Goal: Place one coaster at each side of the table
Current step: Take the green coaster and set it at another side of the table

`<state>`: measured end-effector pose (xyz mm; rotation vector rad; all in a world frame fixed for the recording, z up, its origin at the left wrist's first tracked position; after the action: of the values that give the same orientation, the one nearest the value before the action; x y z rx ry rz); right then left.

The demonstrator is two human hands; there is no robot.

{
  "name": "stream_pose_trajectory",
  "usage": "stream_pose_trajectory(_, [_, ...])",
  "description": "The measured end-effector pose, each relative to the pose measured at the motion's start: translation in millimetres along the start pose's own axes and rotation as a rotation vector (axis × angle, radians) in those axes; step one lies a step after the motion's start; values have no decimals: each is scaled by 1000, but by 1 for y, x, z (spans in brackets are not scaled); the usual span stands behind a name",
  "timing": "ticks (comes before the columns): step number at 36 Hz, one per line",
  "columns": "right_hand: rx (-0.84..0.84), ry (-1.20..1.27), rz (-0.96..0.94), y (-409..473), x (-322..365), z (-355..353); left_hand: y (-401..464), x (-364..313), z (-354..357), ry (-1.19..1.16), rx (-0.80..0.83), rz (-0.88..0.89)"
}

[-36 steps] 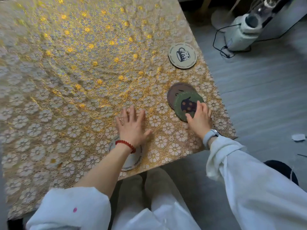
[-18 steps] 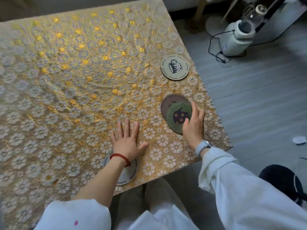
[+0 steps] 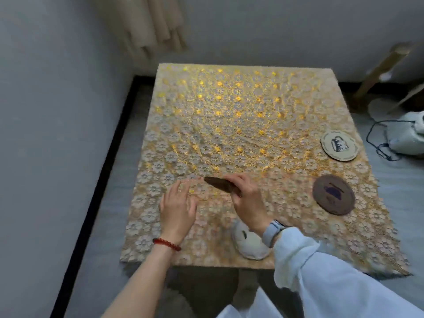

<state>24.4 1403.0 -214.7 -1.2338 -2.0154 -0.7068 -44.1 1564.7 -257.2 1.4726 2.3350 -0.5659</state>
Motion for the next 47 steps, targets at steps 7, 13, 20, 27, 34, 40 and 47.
stream_pose_trajectory(7, [141, 32, -38, 3, 103, 136, -27, 163, -86, -5, -92, -185])
stream_pose_trajectory(13, [259, 25, -34, -12, 189, 252, -53, 294, -167, -42, -167, -277])
stream_pose_trajectory(20, [331, 82, -27, 0, 260, 337, -62, 404, -232, -73, -180, -405])
stream_pose_trajectory(27, [271, 68, 74, 53, 259, 356, 3, 421, -239, -29, -91, -325])
stream_pose_trajectory(34, [73, 94, 247, 127, 219, 340, 119, 383, -234, 31, 7, -91])
stream_pose_trajectory(40, [-112, 134, 412, 190, 169, 300, 239, 324, -227, 61, 93, 91])
stream_pose_trajectory(47, [-481, 215, 689, 213, 116, 237, 337, 228, -205, 139, 224, 335])
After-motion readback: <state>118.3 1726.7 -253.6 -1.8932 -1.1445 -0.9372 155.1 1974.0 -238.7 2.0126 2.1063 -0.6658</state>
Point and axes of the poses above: each hand's wrist, its own y-axis towards the middle knuckle, its own z-axis out of the palm, x = y × z, the point moved 6 cm from there along y, towards the middle knuckle, and after that the axes turned 3 degrees about -z, right-handed, at the moved point
